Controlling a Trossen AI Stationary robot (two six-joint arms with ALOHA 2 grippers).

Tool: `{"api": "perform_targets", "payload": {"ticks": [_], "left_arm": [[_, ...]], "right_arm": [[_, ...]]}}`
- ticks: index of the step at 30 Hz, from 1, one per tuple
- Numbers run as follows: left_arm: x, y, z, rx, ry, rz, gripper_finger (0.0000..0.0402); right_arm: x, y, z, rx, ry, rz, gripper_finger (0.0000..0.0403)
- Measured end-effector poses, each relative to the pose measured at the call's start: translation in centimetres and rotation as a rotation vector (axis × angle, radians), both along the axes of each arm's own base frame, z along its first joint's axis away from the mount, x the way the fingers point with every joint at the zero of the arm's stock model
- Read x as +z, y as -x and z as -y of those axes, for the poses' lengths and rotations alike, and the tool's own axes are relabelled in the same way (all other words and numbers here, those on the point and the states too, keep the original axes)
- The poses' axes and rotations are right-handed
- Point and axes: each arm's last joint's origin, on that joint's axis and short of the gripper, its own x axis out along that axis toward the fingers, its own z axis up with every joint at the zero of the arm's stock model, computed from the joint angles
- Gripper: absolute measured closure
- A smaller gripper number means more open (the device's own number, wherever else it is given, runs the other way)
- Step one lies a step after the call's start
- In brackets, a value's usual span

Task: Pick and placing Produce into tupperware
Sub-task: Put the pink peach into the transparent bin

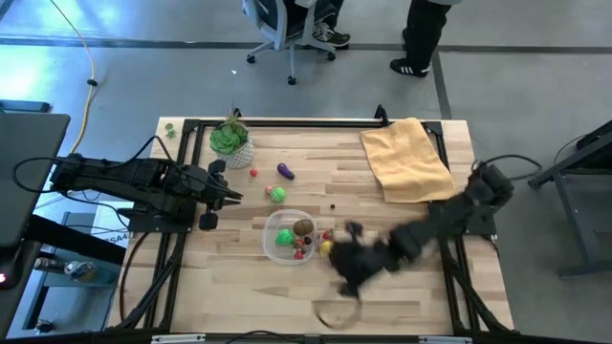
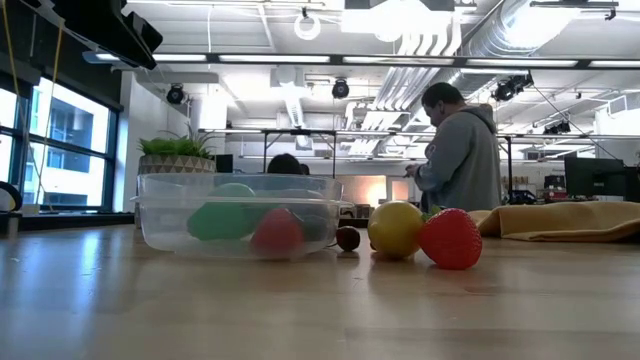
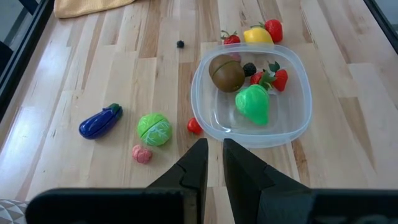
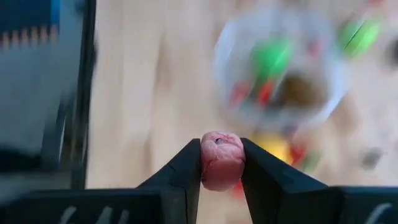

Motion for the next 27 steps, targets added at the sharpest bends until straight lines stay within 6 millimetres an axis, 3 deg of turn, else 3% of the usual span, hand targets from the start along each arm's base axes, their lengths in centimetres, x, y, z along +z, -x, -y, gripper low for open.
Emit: {"api": "perform_targets", "payload": {"ticks": [6, 9, 12, 20, 27], "left_arm": [[0.0, 0.0, 0.0, 0.0, 0.0, 0.0, 0.0362], [0.0, 0.0, 0.0, 0.0, 0.0, 0.0, 0.0362], [0.0, 0.0, 0.0, 0.0, 0.0, 0.001, 0.0362], [0.0, 0.0, 0.0, 0.0, 0.0, 0.001, 0.0362], [0.0, 0.0, 0.0, 0.0, 0.0, 0.001, 0.0362]], "right_arm": [[3.8, -4.7, 7.8, -0.062, -0.031, 0.166, 0.0318], [3.6, -5.8, 11.0, -0.088, -0.078, 0.16, 0.0318], [2.3, -7.0, 13.0, -0.095, -0.12, 0.121, 0.0318], [-4.6, -10.9, 13.0, 0.017, -0.215, -0.027, 0.0318], [-8.5, -12.1, 12.3, 0.066, -0.27, -0.134, 0.0318]]}}
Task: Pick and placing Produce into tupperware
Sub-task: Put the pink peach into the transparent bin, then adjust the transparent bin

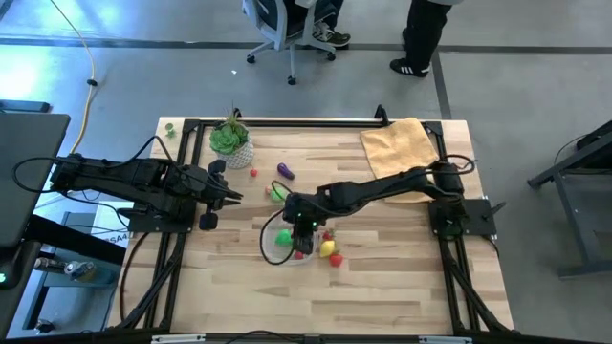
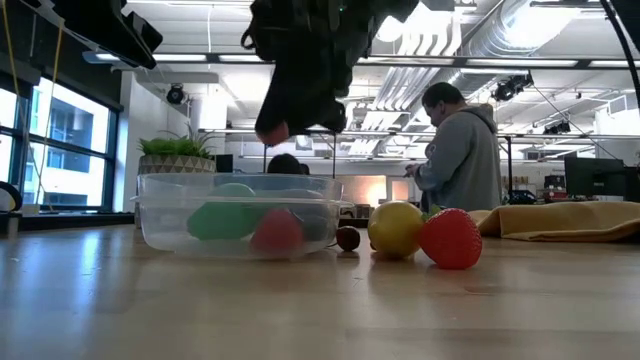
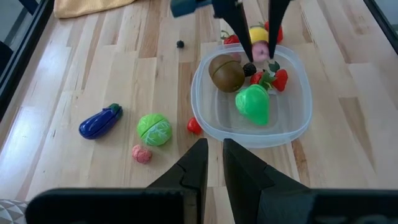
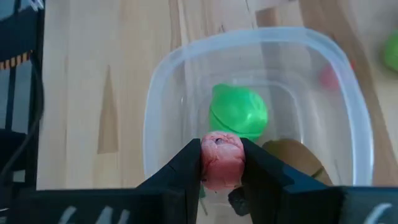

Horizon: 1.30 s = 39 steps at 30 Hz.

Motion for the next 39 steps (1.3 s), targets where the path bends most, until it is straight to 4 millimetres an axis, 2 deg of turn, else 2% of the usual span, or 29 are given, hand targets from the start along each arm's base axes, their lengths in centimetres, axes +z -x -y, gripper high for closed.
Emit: {"api": "perform_targets", "payload": {"ticks": [5, 12, 23, 29, 33, 36, 39], "left_arm": [[0.0, 0.0, 0.0, 0.0, 0.0, 0.0, 0.0362], [0.0, 0.0, 0.0, 0.0, 0.001, 0.0, 0.0362], [0.0, 0.0, 0.0, 0.0, 0.0, 0.0, 0.0362], [0.0, 0.0, 0.0, 0.0, 0.0, 0.0, 0.0362], [0.0, 0.0, 0.0, 0.0, 0.0, 0.0, 0.0362], [0.0, 0.0, 0.0, 0.0, 0.0, 0.0, 0.0362], [0.0, 0.0, 0.0, 0.0, 0.0, 0.0, 0.0362]], "right_arm": [[-1.4, 0.0, -0.7, 0.054, 0.009, -0.048, 0.0313], [-2.7, -0.1, -1.2, 0.061, 0.038, -0.085, 0.0276], [-2.5, -0.2, -0.9, 0.058, 0.074, -0.07, 0.025], [-1.4, -0.1, -0.2, 0.032, 0.097, -0.037, 0.025], [-0.6, -0.7, 0.3, 0.04, 0.035, 0.05, 0.025], [-0.5, -0.6, -0.4, 0.097, -0.006, 0.056, 0.025], [-0.7, -0.3, -1.6, 0.128, 0.04, 0.039, 0.025]]}}
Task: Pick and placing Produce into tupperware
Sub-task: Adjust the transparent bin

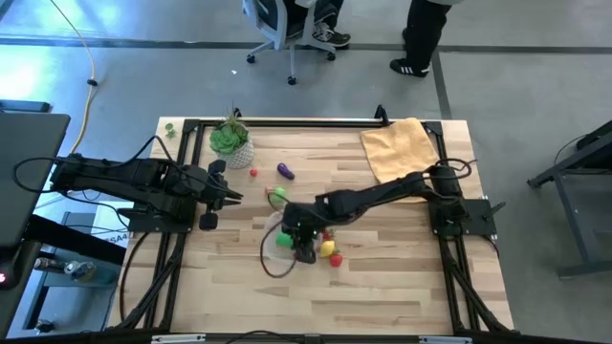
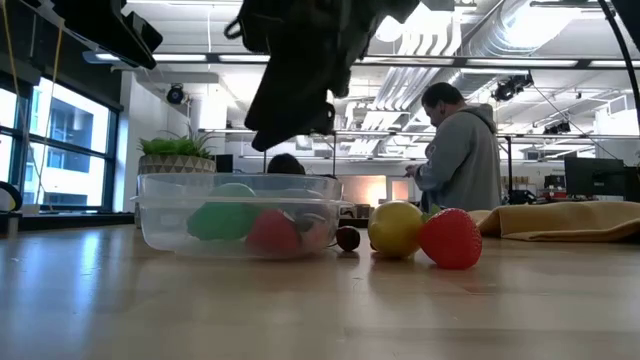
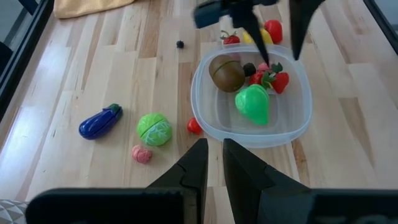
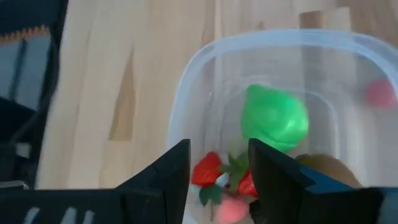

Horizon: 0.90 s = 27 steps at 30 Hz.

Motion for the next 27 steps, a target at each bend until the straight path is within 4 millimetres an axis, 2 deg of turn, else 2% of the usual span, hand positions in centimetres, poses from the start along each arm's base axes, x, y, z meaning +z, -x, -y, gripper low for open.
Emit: {"api": "perform_targets", "payload": {"ticks": [8, 12, 20, 27], "left_arm": [[0.0, 0.0, 0.0, 0.0, 0.0, 0.0, 0.0362], [0.0, 0.0, 0.0, -0.001, 0.0, 0.0, 0.0362], [0.0, 0.0, 0.0, 0.0, 0.0, 0.0, 0.0362], [0.0, 0.0, 0.0, 0.0, 0.0, 0.0, 0.0362]], "right_arm": [[-0.5, 1.0, -2.0, 0.039, 0.112, -0.049, 0.025], [-1.3, 1.2, -2.3, 0.032, 0.169, -0.095, 0.025], [-1.3, 1.4, -2.7, 0.061, 0.192, -0.102, 0.025], [-2.3, 1.5, -3.1, 0.091, 0.207, -0.138, 0.025]]}}
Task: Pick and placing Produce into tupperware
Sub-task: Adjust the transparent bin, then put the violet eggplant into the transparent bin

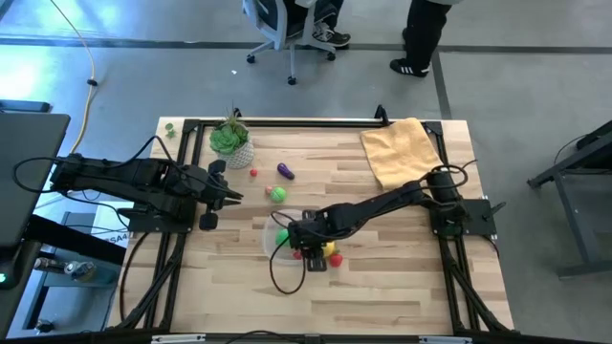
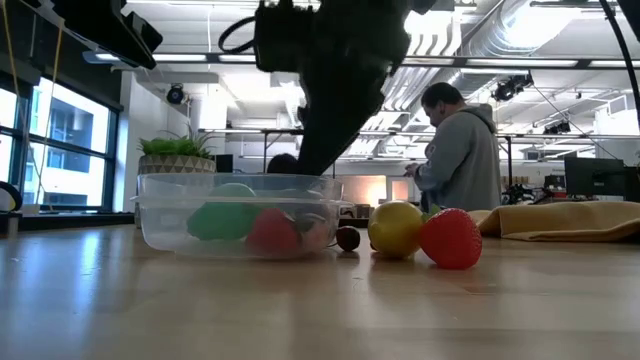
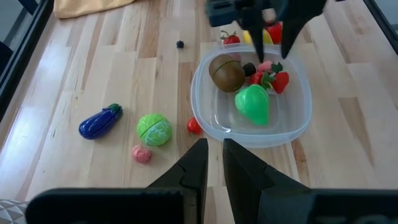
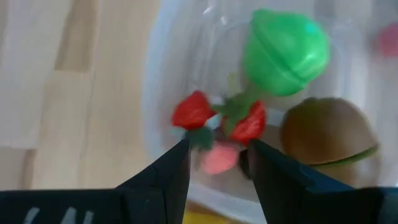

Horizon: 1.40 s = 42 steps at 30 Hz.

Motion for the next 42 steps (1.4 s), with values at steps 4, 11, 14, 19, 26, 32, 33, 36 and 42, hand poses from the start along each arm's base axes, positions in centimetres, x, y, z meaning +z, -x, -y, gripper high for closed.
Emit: {"api": "perform_targets", "payload": {"ticks": [4, 11, 14, 19, 26, 32, 33, 36, 42], "left_arm": [[0.0, 0.0, 0.0, 0.0, 0.0, 0.0, 0.0362], [0.0, 0.0, 0.0, 0.0, 0.0, 0.0, 0.0362], [0.0, 0.0, 0.0, 0.0, 0.0, 0.0, 0.0362], [0.0, 0.0, 0.0, 0.0, 0.0, 0.0, 0.0362], [0.0, 0.0, 0.0, 0.0, 0.0, 0.0, 0.0362], [0.0, 0.0, 0.0, 0.0, 0.0, 0.0, 0.0362], [0.0, 0.0, 0.0, 0.0, 0.0, 0.0, 0.0362], [0.0, 0.0, 0.0, 0.0, 0.0, 0.0, 0.0362], [0.0, 0.0, 0.0, 0.0, 0.0, 0.0, 0.0362]], "right_arm": [[0.0, 0.2, -0.7, 0.023, -0.013, -0.003, 0.025], [0.0, 0.6, -1.9, 0.071, -0.031, -0.022, 0.025], [0.0, 0.9, -2.5, 0.103, -0.068, -0.039, 0.025], [-0.1, 1.7, -3.6, 0.142, -0.067, -0.08, 0.025], [-0.1, 1.6, -4.1, 0.131, -0.051, -0.057, 0.025], [2.0, 0.5, -3.2, 0.076, -0.014, 0.005, 0.025], [2.7, 0.2, -2.9, 0.067, 0.0, 0.02, 0.025], [5.0, -0.7, -1.7, 0.021, 0.027, 0.073, 0.025], [9.1, -1.6, 1.8, -0.071, 0.051, 0.097, 0.025]]}}
